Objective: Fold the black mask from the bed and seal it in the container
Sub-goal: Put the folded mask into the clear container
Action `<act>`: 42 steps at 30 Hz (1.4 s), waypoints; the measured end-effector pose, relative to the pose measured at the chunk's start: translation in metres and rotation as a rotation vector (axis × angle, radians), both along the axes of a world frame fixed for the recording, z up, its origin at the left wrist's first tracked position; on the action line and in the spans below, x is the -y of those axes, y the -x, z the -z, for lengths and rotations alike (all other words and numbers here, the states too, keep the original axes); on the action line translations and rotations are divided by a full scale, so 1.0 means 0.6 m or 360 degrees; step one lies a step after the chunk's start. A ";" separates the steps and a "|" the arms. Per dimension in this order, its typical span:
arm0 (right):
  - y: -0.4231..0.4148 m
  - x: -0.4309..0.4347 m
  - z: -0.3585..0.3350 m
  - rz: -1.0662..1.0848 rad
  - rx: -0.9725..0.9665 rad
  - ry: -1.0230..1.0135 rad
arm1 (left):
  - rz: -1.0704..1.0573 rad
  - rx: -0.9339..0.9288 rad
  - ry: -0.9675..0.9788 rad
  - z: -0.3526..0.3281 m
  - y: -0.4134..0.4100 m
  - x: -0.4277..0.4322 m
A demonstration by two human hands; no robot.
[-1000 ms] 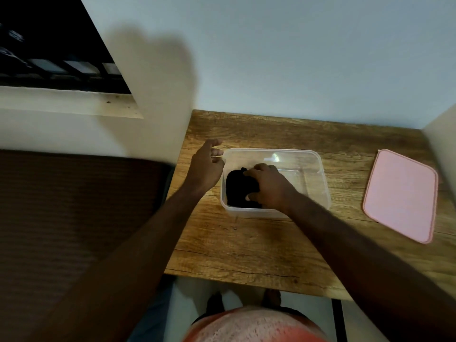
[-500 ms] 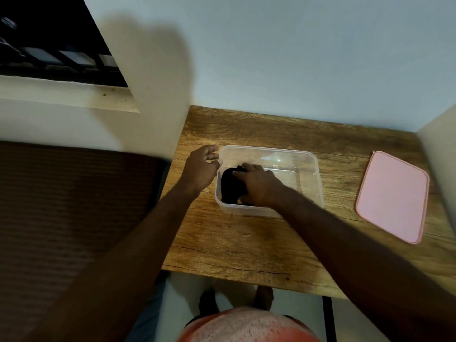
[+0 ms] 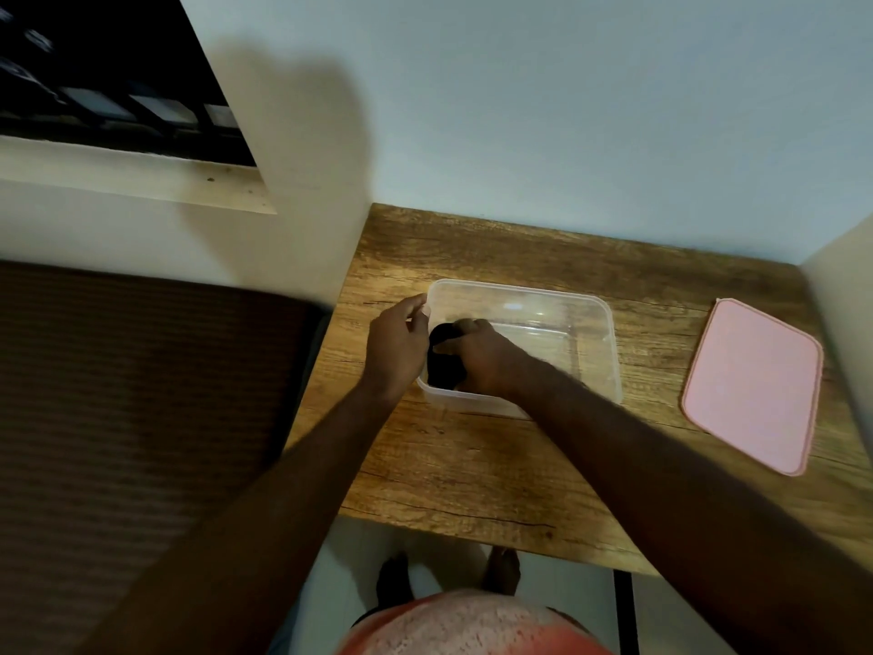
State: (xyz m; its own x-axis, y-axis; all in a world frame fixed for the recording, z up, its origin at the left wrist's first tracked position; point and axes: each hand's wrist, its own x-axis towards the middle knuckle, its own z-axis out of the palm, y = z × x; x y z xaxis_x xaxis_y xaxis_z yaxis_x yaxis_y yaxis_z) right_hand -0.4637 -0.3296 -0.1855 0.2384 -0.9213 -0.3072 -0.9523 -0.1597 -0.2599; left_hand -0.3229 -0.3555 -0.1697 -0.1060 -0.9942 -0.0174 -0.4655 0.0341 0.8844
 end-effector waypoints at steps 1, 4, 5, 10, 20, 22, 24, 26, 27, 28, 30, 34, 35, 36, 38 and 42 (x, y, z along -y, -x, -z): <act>0.001 0.001 0.003 -0.0004 -0.0007 0.0007 | -0.0003 -0.0002 0.0032 0.001 0.002 -0.005; 0.001 0.003 0.011 0.0003 -0.0025 0.0000 | -0.0012 -0.0029 0.0080 0.007 0.004 -0.011; 0.003 0.002 0.014 0.0009 -0.0018 0.0012 | -0.0015 -0.0041 0.0094 0.008 0.005 -0.013; -0.001 0.001 0.007 0.0043 -0.0034 0.0005 | -0.0057 -0.0063 0.0124 0.011 0.008 -0.015; 0.031 -0.050 -0.082 0.0360 0.0469 0.0224 | -0.0185 0.0011 0.0375 -0.012 -0.019 0.002; 0.043 -0.083 -0.097 0.0576 0.0624 0.0457 | -0.0203 -0.0044 0.0524 -0.027 -0.021 0.001; 0.053 -0.116 -0.106 0.0755 0.0727 0.0641 | -0.0101 -0.0080 0.0707 -0.048 -0.010 -0.009; 0.059 -0.145 -0.112 0.0897 0.0782 0.0763 | 0.0091 -0.0050 0.0882 -0.067 0.013 -0.031; 0.061 -0.156 -0.113 0.0957 0.0789 0.0810 | 0.0189 -0.0031 0.0940 -0.074 0.026 -0.044; 0.063 -0.167 -0.114 0.1012 0.0789 0.0867 | 0.0295 -0.0038 0.0978 -0.079 0.042 -0.057; 0.064 -0.194 -0.121 0.1071 0.0788 0.0972 | 0.0491 -0.0091 0.1026 -0.085 0.070 -0.086; 0.073 -0.255 -0.131 0.1186 0.0669 0.1103 | 0.0798 -0.0194 0.1084 -0.084 0.121 -0.144; 0.078 -0.271 -0.130 0.1236 0.0636 0.1123 | 0.0859 -0.0217 0.1094 -0.081 0.132 -0.156; 0.084 -0.287 -0.127 0.1284 0.0607 0.1137 | 0.0908 -0.0245 0.1104 -0.078 0.142 -0.168; 0.104 -0.333 -0.116 0.1422 0.0511 0.1145 | 0.1037 -0.0345 0.1101 -0.073 0.170 -0.198; 0.160 -0.395 -0.083 0.1608 0.0346 0.0965 | 0.1295 -0.0348 0.1061 -0.064 0.217 -0.245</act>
State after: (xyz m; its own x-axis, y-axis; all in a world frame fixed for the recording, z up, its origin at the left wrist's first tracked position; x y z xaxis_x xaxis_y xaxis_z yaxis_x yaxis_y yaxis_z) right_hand -0.5599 -0.0926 -0.1356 -0.6831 -0.7028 0.1989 -0.6634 0.4830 -0.5715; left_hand -0.4533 -0.2088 -0.1313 -0.6756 -0.4256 0.6020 0.0806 0.7690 0.6341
